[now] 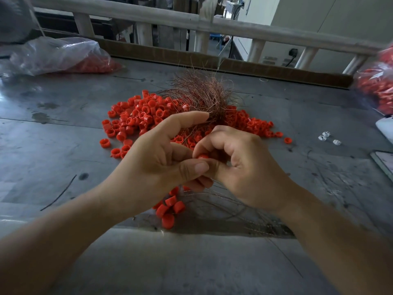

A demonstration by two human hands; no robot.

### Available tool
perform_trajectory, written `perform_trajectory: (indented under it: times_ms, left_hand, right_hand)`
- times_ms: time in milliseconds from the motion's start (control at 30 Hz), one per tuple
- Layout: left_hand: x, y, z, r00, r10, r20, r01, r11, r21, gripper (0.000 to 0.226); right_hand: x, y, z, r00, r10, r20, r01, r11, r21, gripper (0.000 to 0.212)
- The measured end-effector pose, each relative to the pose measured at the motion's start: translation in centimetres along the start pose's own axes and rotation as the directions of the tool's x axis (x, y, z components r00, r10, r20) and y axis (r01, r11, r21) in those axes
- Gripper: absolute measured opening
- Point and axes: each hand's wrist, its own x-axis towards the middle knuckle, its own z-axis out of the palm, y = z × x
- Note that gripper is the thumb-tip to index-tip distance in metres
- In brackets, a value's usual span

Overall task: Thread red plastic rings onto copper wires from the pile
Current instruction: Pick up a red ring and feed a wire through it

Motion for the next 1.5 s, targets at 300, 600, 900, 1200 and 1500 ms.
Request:
perform_trajectory:
  times_ms: [300,600,900,1200,1500]
  left_hand:
    - [0.1,0.2,-0.5,1.0,0.011,-0.029,-0.01,0.998,0.054,0.06]
    - [0.3,0.2,-0.7,0.996,0.046,-0.082,-0.03,0.982,0.186,0.056]
    - [0.7,0.1,-1.5,0.998,0.064,-0.024,-0.065,0.997,-0.042,0.029]
    - [0.8,0.3,-2.2,0.999,-0.031,0.033,0.04,0.954,-0.298,0.022]
    - [1.0,0.9,-2.3,0.987,-0.105,-0.124,0.067,0.958,-0.278,0.011]
  right_hand:
    - [0.2,0.4,0.2,0.996,-0.06,-0.06,0.063,0.997,0.041,0.012]
    - [0.3,0.6,-0.3,0.987,-0.076,-0.139,0.079,0.997,0.012,0.028]
    - [0.4,0.4,-0.7,0.999,0.05,0.014,-0.051,0.991,0.126,0.026]
    - [0.5,0.8,-1.3,0.998,-0.024,-0.059,0.024,1.0,-0.006,0.02]
    - [0.3,0.8,-1.8,0.995,-0.014,-0.094,0.004,0.994,-0.108,0.007]
